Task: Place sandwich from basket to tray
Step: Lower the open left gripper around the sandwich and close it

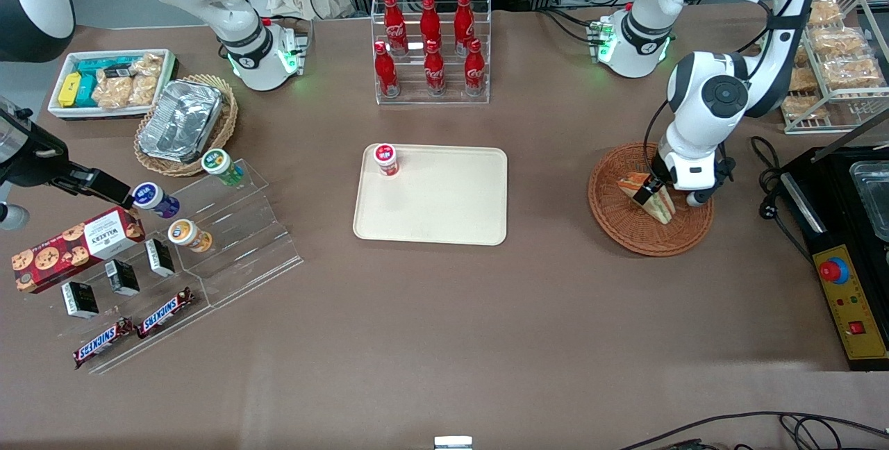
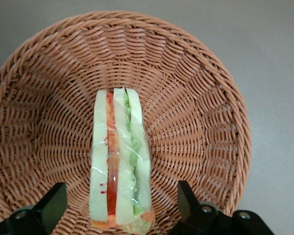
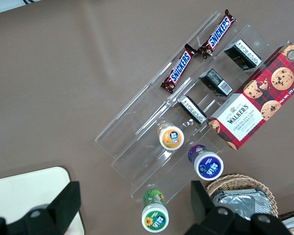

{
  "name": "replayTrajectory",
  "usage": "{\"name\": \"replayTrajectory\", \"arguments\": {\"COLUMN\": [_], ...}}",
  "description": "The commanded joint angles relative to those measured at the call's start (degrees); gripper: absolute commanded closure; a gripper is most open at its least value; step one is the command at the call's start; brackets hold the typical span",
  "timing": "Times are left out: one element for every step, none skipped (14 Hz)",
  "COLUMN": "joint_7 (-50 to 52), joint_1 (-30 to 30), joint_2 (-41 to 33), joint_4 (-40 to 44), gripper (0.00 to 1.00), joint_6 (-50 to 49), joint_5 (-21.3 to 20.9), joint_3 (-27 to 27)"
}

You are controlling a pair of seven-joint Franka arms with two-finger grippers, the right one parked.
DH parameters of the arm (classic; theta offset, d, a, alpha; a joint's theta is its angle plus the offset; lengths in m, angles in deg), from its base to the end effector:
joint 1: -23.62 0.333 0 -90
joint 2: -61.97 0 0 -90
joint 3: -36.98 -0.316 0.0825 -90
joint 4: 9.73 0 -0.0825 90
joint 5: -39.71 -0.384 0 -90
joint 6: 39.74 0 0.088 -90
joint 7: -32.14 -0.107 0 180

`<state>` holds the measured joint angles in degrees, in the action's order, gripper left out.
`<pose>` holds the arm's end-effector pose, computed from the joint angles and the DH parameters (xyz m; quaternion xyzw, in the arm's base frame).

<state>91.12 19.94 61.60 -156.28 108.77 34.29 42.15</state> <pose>0.4492 -0.0717 0.2730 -0.9215 -0.3870 -0.0312 0.0101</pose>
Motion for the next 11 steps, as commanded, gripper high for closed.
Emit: {"name": "replayTrajectory", "arguments": {"joint_7": [1.58, 1.58, 1.58, 1.75, 2.10, 2.19, 2.19, 2.02, 2.02, 1.84, 1.49], "joint_1": [0.08, 0.08, 0.08, 0.08, 0.08, 0.08, 0.08, 0.08, 0.08, -0.01, -0.01], "joint_2": [0.98, 1.24, 1.16, 0.99, 0.55, -0.15, -0.77, -1.47, -2.09, -2.61, -3.23], "joint_4": [-0.84, -0.76, -0.75, -0.67, -0.49, -0.32, 0.21, 1.69, 3.71, 5.73, 7.84], "gripper": [0.01, 0.07, 0.22, 0.38, 0.55, 0.70, 0.82, 0.86, 0.87, 0.90, 0.97], "joint_6": [3.18, 3.36, 3.36, 3.36, 3.01, 2.31, 0.57, -2.32, -6.09, -10.22, -13.83], "joint_5": [-1.18, -1.18, -1.18, -1.18, -1.18, -1.18, -1.18, -1.18, -1.18, -1.18, -1.18], "joint_3": [-0.08, -0.08, -0.08, -0.08, -0.08, -0.08, -0.08, 0.01, 0.01, 0.19, 0.27]}}
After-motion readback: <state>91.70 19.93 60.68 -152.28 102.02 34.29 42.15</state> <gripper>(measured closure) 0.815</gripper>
